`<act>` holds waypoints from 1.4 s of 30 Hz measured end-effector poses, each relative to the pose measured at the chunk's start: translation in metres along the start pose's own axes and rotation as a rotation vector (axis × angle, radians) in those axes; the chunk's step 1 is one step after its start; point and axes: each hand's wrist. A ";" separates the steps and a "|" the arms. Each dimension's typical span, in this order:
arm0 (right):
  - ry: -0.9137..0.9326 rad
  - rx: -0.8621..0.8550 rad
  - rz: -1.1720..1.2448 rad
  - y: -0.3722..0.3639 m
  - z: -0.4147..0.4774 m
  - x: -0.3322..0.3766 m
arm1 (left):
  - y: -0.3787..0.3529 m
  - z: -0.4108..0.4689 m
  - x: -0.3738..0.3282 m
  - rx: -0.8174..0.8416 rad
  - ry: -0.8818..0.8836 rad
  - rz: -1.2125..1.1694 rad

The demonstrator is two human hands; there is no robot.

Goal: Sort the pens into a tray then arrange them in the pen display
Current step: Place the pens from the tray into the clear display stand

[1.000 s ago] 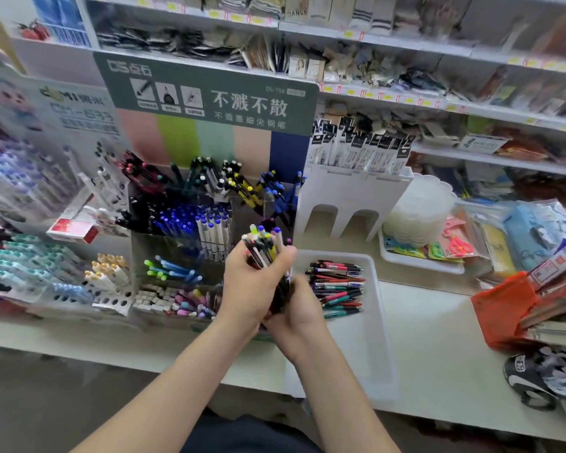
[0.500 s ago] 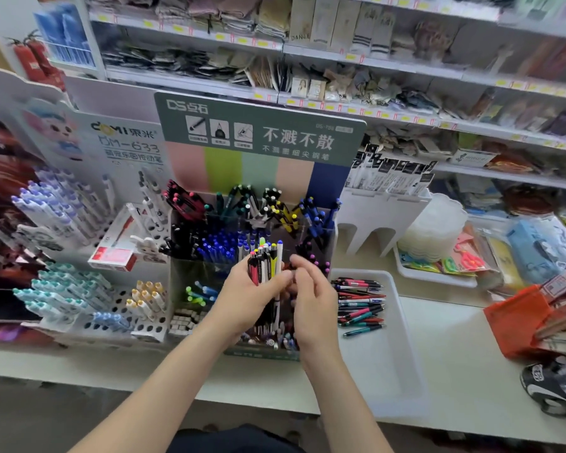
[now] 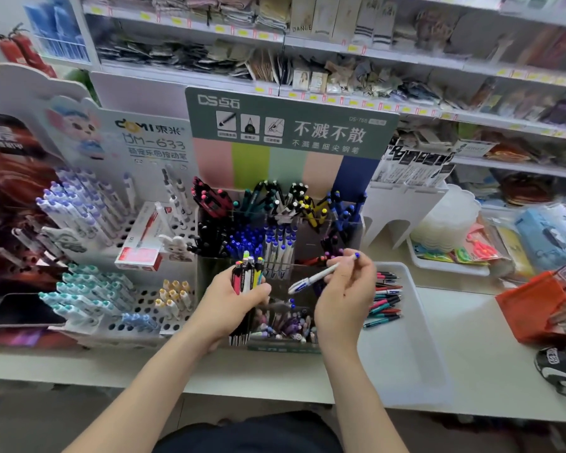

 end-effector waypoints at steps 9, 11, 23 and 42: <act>0.434 0.470 -0.582 -0.011 -0.023 -0.074 | 0.019 -0.002 0.008 -0.056 0.046 -0.142; 0.536 0.522 -0.793 -0.012 -0.025 -0.088 | 0.020 -0.003 0.008 -0.037 0.038 -0.147; -0.212 0.503 -0.099 -0.021 -0.039 -0.005 | 0.016 -0.001 0.011 0.229 -0.044 -0.155; 0.701 0.318 -0.380 -0.104 0.049 0.045 | 0.024 0.021 -0.039 -0.125 -0.085 -0.399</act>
Point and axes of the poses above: each hand's wrist, its own z-axis towards the middle knuckle, its own y-axis out of the back of the hand, x = y × z, and after that the axes turned 3 degrees about y, right-handed
